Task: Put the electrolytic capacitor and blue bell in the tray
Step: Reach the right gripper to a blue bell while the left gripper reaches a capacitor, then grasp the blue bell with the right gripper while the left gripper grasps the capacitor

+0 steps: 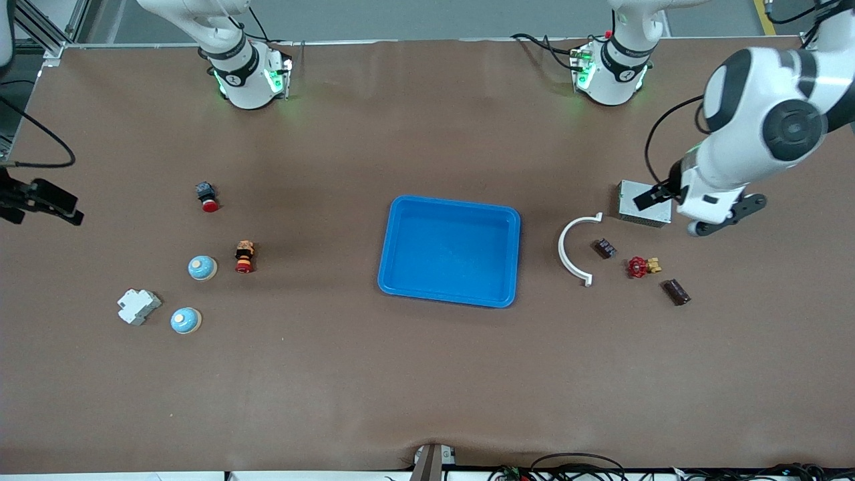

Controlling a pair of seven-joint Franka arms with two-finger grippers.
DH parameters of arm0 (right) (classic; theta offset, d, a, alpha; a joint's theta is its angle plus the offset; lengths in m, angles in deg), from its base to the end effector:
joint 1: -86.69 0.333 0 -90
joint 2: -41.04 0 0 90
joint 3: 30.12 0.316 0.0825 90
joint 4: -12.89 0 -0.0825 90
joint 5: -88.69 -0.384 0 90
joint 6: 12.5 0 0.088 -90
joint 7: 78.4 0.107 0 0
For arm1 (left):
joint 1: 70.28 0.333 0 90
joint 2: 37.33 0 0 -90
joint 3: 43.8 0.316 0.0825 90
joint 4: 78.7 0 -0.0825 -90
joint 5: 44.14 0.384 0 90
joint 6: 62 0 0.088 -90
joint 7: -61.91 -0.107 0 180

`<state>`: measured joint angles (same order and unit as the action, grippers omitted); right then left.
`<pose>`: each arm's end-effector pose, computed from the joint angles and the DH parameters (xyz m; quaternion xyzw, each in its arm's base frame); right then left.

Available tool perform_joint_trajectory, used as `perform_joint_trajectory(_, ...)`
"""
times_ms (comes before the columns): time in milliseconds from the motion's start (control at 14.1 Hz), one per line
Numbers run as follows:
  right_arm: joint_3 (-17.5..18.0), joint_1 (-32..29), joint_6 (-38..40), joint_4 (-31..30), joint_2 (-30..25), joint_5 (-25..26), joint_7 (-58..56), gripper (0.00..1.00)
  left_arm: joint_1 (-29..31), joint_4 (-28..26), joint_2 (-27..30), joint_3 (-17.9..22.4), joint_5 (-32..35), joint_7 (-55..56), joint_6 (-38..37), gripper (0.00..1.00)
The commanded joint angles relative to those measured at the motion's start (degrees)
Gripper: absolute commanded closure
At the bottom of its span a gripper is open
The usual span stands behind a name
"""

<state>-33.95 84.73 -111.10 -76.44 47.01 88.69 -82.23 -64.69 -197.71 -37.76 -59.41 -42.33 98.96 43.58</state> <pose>0.5960 -0.0585 0.5838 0.9994 -0.0168 0.0285 0.0059 0.5122 -0.0878 0.4067 -0.9666 -0.2260 0.1050 0.0606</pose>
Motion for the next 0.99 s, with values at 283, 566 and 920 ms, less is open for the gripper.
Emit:
perform_joint_trajectory(283,0.1,-0.4,-14.0,-7.8,5.4,0.1,0.1,0.0,0.3,-6.1,-5.5,-0.7,1.2,13.6,13.8,0.0)
perform_joint_trajectory(566,0.0,-3.0,-22.9,-10.3,13.1,0.3,-0.6,0.0,0.3,-6.4,-11.3,-0.6,1.2,19.8,21.1,0.0)
perform_joint_trajectory(920,0.2,-2.9,-36.0,-10.5,21.5,-0.8,0.3,0.0,0.5,-6.4,-16.0,-0.3,1.5,19.9,27.9,0.02)
